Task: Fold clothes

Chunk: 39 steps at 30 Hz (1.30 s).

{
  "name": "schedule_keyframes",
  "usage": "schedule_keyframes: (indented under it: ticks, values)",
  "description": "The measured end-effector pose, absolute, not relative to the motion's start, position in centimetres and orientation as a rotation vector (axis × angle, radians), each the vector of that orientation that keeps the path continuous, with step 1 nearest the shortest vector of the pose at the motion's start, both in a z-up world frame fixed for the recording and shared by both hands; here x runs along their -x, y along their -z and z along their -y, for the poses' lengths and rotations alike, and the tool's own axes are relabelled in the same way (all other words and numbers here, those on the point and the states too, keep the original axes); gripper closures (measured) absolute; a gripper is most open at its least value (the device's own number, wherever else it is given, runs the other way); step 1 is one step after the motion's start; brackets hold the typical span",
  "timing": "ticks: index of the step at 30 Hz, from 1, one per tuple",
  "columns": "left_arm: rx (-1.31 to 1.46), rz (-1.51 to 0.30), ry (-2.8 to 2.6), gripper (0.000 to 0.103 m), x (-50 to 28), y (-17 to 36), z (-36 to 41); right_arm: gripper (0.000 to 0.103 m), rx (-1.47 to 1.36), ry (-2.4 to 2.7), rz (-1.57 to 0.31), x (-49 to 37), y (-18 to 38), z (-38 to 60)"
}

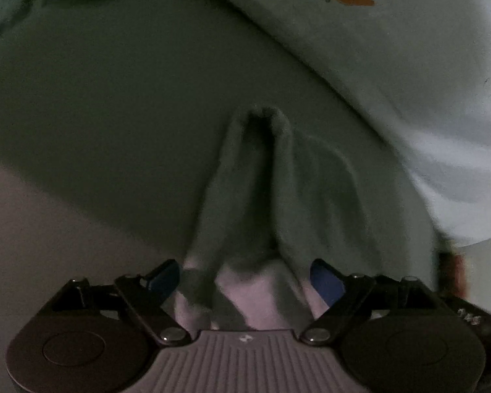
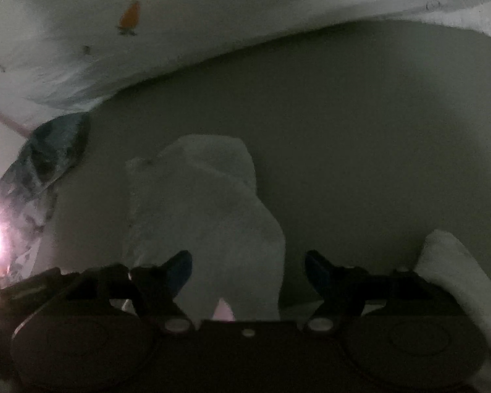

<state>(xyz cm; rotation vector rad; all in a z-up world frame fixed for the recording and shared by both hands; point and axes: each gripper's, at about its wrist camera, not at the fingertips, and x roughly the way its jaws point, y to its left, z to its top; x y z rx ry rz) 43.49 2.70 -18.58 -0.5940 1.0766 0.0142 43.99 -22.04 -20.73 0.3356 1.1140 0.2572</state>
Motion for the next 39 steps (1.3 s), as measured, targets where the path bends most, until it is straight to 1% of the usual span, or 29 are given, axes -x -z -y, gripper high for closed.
schedule_keyframes:
  ticks: [1, 2, 3, 4, 6, 8, 12, 15, 17, 20, 21, 24, 26, 27, 28, 29, 30, 32, 36, 39]
  values:
    - [0.565, -1.071, -0.027, 0.018, -43.7, 18.5, -2.4, 0.043, -0.334, -0.256, -1.117, -44.1, 20.9, 21.8]
    - [0.552, -1.058, -0.032, 0.026, -43.8, 18.4, -2.2, 0.074, -0.333, -0.254, -1.119, -44.2, 21.1, 21.6]
    - [0.531, -1.050, -0.041, 0.035, -43.9, 18.4, -2.0, 0.100, -0.314, -0.240, -1.102, -43.8, 20.8, 21.5]
    - [0.509, -1.045, -0.049, 0.036, -43.9, 18.4, -1.8, 0.101, -0.294, -0.226, -1.085, -43.5, 20.5, 21.3]
    - [0.502, -1.041, -0.045, 0.043, -43.5, 18.3, -1.8, 0.101, -0.265, -0.228, -0.967, -42.1, 18.6, 21.6]
    - [0.519, -1.039, -0.031, 0.043, -43.1, 18.2, -2.1, 0.101, -0.251, -0.223, -0.862, -40.5, 15.9, 22.0]
    - [0.617, -1.033, 0.071, 0.043, -41.4, 17.6, -2.6, 0.101, -0.399, -0.284, -0.674, -37.2, 9.1, 25.5]
    - [0.577, -1.021, 0.164, 0.041, -39.4, 16.4, -0.9, 0.101, -0.484, -0.267, -0.557, -34.0, 5.3, 29.6]
    - [0.537, -1.012, 0.227, 0.041, -37.9, 15.5, 0.6, 0.101, -0.476, -0.196, -0.492, -31.6, 3.7, 32.3]
    - [0.468, -1.008, 0.282, 0.040, -35.6, 15.2, 3.5, 0.101, -0.427, -0.028, -0.489, -29.0, 3.9, 36.5]
    - [0.444, -1.007, 0.297, 0.038, -34.8, 15.1, 4.6, 0.101, -0.420, 0.024, -0.506, -28.4, 4.4, 37.8]
    - [0.408, -1.047, 0.296, 0.036, -34.1, 15.7, 6.0, 0.101, -0.502, 0.116, -0.593, -26.5, 7.5, 41.3]
    - [0.402, -1.079, 0.289, 0.033, -33.8, 16.2, 6.4, 0.101, -0.563, 0.129, -0.610, -25.2, 8.7, 42.3]
    - [0.422, -1.090, 0.285, 0.034, -33.8, 16.3, 6.1, 0.101, -0.583, 0.131, -0.615, -24.2, 9.0, 42.9]
    - [0.452, -1.090, 0.272, 0.038, -33.8, 16.3, 5.8, 0.101, -0.596, 0.127, -0.609, -24.1, 9.2, 42.7]
    - [0.479, -1.080, 0.241, 0.061, -33.3, 16.1, 5.4, 0.101, -0.610, 0.122, -0.603, -23.9, 9.4, 42.5]
    - [0.492, -1.072, 0.205, 0.081, -32.8, 16.0, 5.3, 0.101, -0.623, 0.117, -0.597, -23.8, 9.5, 42.4]
    - [0.501, -1.053, 0.145, 0.096, -32.1, 15.7, 5.3, 0.101, -0.639, 0.077, -0.562, -23.8, 9.0, 42.5]
    - [0.507, -0.951, 0.086, 0.098, -29.8, 12.0, 5.0, 0.102, -0.642, -0.077, -0.446, -23.9, 4.7, 41.8]
    - [0.553, -0.813, 0.049, 0.098, -27.9, 7.5, 4.0, 0.102, -0.599, -0.202, -0.347, -24.9, 0.2, 40.2]
